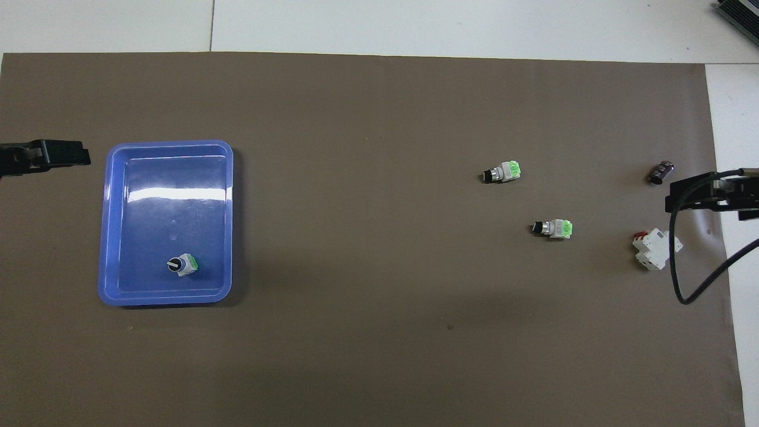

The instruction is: Turn and place switch with both arms

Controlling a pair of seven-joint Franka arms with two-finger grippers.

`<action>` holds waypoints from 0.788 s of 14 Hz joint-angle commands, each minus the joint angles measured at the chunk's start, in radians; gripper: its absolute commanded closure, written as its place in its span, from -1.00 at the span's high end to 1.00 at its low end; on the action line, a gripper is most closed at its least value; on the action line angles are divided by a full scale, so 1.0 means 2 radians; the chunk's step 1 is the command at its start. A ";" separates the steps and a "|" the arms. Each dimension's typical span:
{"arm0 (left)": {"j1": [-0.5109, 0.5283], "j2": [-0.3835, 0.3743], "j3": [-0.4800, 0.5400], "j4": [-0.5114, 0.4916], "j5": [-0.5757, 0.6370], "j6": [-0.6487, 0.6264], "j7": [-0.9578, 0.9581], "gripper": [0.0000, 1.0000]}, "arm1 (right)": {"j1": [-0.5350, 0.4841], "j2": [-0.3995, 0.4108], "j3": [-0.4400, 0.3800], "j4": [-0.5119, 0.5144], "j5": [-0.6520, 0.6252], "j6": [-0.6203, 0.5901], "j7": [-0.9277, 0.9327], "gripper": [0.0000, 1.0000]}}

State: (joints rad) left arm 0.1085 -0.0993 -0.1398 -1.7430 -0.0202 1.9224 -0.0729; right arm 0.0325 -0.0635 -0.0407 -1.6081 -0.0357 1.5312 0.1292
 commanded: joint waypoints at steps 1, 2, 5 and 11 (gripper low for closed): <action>-0.014 0.048 0.008 0.089 0.017 -0.064 0.050 1.00 | -0.006 -0.014 0.002 -0.016 0.009 0.001 -0.011 1.00; -0.017 0.056 0.008 0.105 0.023 -0.084 0.053 1.00 | -0.006 -0.014 0.002 -0.016 0.009 0.001 -0.011 1.00; -0.056 0.083 0.034 0.163 0.033 -0.136 0.061 1.00 | -0.006 -0.016 0.002 -0.017 0.009 0.001 -0.010 1.00; -0.096 0.026 0.098 0.108 0.032 -0.213 0.110 1.00 | -0.006 -0.016 0.001 -0.017 0.009 -0.002 -0.010 1.00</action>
State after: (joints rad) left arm -0.0733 0.0115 0.0301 -1.4505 0.0261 1.5227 0.1252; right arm 0.0325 -0.0703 -0.0408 -1.6142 -0.0357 1.5312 0.1291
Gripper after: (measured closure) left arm 0.000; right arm 0.000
